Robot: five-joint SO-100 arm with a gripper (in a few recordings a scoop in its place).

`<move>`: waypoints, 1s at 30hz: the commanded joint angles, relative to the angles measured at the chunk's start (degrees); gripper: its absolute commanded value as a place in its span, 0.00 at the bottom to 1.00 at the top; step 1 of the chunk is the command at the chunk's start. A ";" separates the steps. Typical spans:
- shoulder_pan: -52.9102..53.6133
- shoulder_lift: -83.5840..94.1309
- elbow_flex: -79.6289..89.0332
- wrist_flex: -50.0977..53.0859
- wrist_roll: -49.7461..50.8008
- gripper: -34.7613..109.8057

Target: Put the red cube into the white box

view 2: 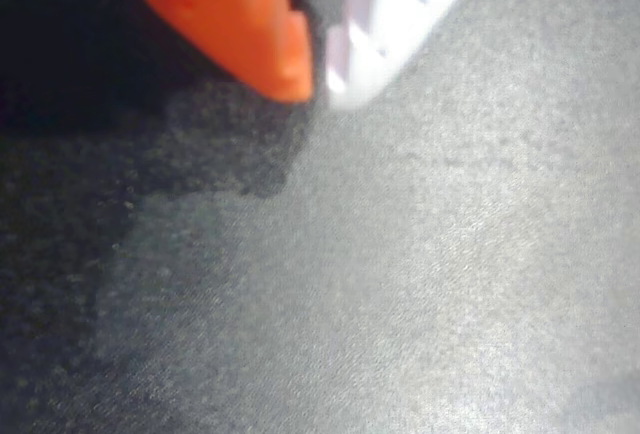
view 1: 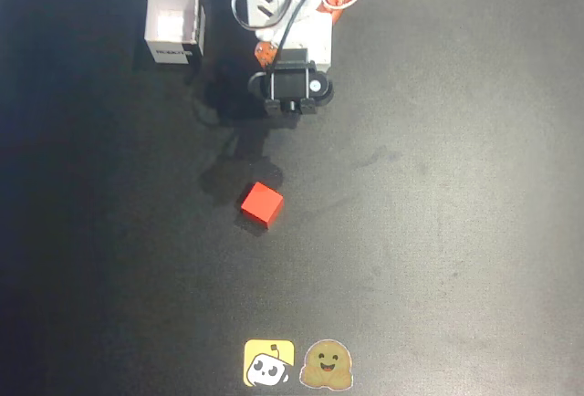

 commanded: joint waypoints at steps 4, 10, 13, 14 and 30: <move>0.44 0.35 -0.18 0.09 -0.26 0.24; 0.44 0.35 -0.18 0.09 -0.26 0.24; 0.53 0.35 -0.18 0.09 -0.18 0.24; 0.62 0.35 -0.18 0.09 -0.18 0.24; 0.44 -0.62 -2.37 -7.21 -1.05 0.24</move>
